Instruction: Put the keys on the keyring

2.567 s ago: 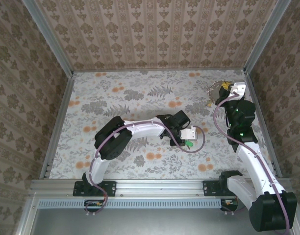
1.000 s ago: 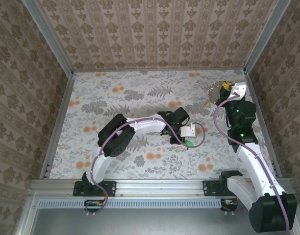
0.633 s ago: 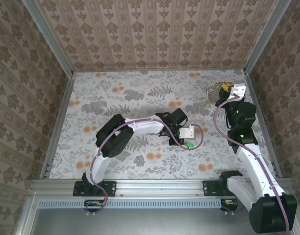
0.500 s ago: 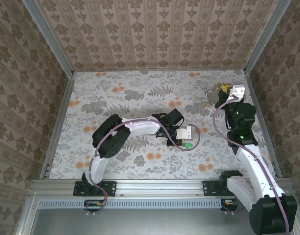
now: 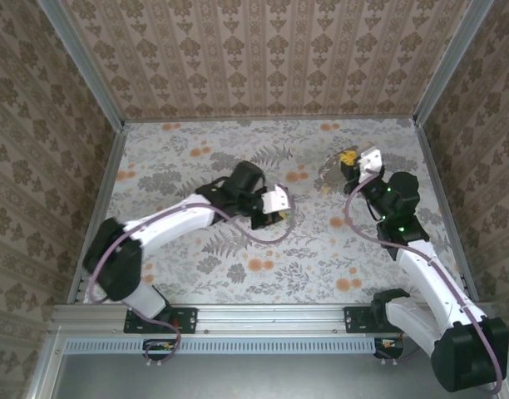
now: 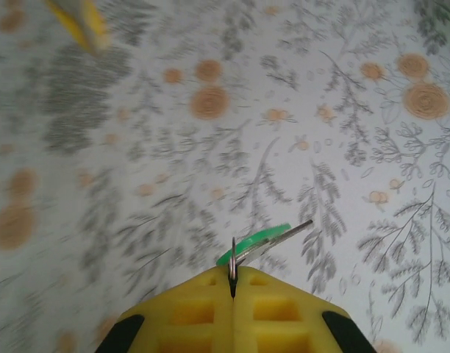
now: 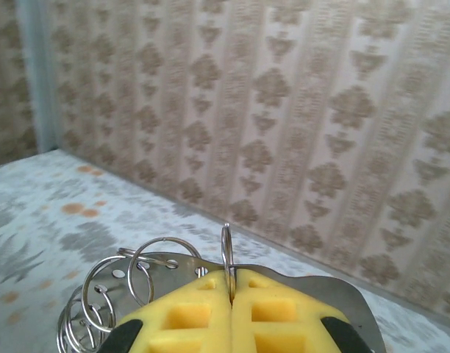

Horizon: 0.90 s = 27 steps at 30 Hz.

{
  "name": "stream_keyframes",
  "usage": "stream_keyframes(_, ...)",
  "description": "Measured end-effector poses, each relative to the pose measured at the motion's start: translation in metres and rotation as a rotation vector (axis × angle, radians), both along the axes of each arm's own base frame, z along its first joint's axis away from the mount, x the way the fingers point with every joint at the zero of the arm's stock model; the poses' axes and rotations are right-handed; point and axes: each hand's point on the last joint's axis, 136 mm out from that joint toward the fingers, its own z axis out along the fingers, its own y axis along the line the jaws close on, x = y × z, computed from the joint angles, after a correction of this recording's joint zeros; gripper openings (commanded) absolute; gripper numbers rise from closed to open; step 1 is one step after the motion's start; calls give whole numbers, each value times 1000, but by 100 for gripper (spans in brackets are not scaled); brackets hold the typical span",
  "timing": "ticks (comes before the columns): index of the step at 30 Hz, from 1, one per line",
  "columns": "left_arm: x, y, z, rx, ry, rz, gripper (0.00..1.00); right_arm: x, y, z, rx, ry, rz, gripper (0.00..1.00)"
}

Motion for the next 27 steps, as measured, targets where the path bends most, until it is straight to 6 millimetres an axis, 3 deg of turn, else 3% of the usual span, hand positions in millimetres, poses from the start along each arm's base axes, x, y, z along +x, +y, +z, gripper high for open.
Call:
stream_keyframes(4,0,43,56,-68,-106,76,0,-17,50,-3,-96,-18,221,0)
stream_keyframes(9,-15,92,95,-113,-198,130,0,-48,102,-7,-184,-51,488,0)
stream_keyframes(13,-29,118,95,-93,-213,151,0,-82,141,-17,-265,-57,698,0)
stream_keyframes(19,-41,126,77,-50,-168,132,0,-121,176,-35,-343,-34,917,0)
stream_keyframes(27,-42,121,74,-56,-157,100,0,-139,199,-57,-375,63,1053,0)
